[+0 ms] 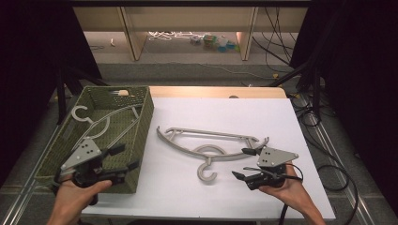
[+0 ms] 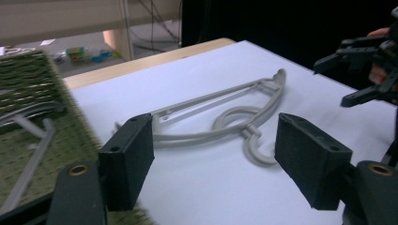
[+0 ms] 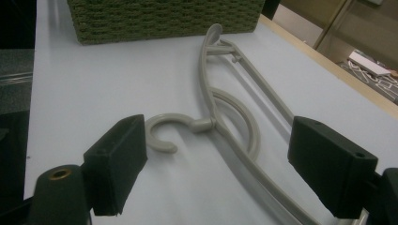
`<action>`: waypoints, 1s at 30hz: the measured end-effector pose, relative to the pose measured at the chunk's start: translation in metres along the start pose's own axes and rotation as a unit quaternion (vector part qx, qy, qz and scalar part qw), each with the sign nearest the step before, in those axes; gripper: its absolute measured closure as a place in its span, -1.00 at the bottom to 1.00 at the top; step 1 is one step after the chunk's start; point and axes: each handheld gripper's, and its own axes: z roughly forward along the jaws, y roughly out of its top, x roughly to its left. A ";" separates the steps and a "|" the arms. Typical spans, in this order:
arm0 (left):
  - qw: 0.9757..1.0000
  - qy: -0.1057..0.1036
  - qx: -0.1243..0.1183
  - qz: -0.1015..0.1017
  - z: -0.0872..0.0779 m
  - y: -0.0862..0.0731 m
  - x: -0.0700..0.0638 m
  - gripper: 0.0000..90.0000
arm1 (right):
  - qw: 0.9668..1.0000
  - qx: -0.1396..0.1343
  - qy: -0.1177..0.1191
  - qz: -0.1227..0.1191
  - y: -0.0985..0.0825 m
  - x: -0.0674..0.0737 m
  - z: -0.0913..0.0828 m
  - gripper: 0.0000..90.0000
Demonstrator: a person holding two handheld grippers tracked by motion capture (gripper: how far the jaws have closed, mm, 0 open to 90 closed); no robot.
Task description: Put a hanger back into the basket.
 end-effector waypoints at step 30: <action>0.997 -0.037 -0.035 0.055 0.069 -0.071 -0.031 -0.62 | 1.000 -0.001 -0.007 0.011 -0.012 -0.005 0.006 -0.60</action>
